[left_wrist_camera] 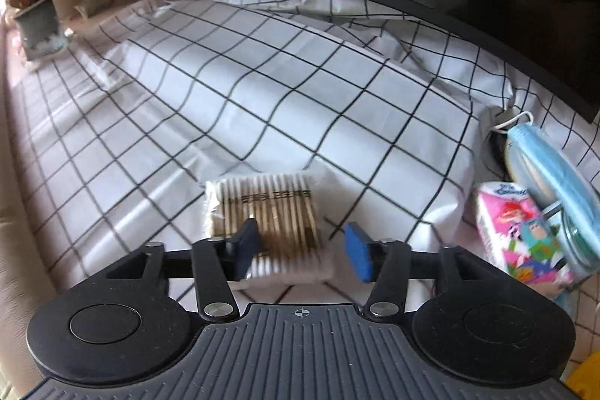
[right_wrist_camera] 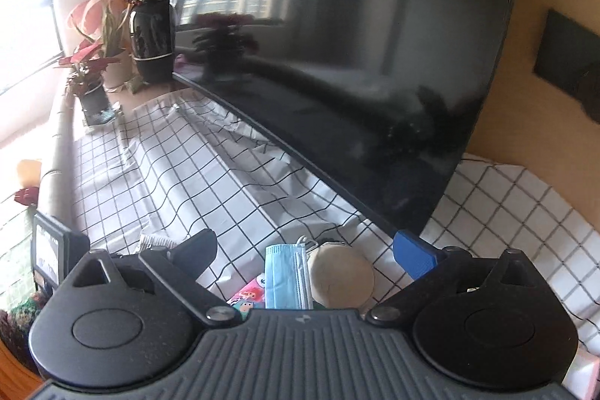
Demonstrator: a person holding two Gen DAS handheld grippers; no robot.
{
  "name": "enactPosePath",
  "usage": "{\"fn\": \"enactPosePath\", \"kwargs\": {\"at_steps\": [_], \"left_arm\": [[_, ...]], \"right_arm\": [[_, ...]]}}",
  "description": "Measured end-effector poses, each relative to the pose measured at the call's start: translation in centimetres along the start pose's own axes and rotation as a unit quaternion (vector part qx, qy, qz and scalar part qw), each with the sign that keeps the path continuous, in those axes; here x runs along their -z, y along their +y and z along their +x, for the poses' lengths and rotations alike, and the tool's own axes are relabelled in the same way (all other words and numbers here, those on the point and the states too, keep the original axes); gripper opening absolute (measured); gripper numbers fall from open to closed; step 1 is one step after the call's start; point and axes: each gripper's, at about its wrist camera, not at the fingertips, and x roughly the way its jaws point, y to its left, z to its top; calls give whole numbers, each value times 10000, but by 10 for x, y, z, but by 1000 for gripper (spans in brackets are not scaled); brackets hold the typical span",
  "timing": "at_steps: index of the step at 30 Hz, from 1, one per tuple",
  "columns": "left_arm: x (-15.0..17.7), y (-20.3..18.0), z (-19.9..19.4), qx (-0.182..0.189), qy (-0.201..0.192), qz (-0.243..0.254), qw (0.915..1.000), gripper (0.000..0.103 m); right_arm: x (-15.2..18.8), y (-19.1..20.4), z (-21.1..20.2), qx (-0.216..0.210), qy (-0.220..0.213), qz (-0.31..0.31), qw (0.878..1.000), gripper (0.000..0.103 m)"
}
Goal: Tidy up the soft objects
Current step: 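Grasp the cotton swab pack with the left tool while the right tool grasps the blue mask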
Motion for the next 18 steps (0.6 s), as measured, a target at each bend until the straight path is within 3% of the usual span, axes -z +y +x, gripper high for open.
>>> {"fn": "enactPosePath", "kwargs": {"at_steps": [3,7,18], "left_arm": [[-2,-7,3,-2,16,291,9996,60],[-4,-6,12,-661,-11,941,9934,62],[-27,46,33,-568,-374,52,9977,70]], "right_arm": [[11,-16,11,-138,118,129,9998,101],[27,-35,14,28,22,290,9996,101],[37,-42,53,6,738,118,9972,101]]}}
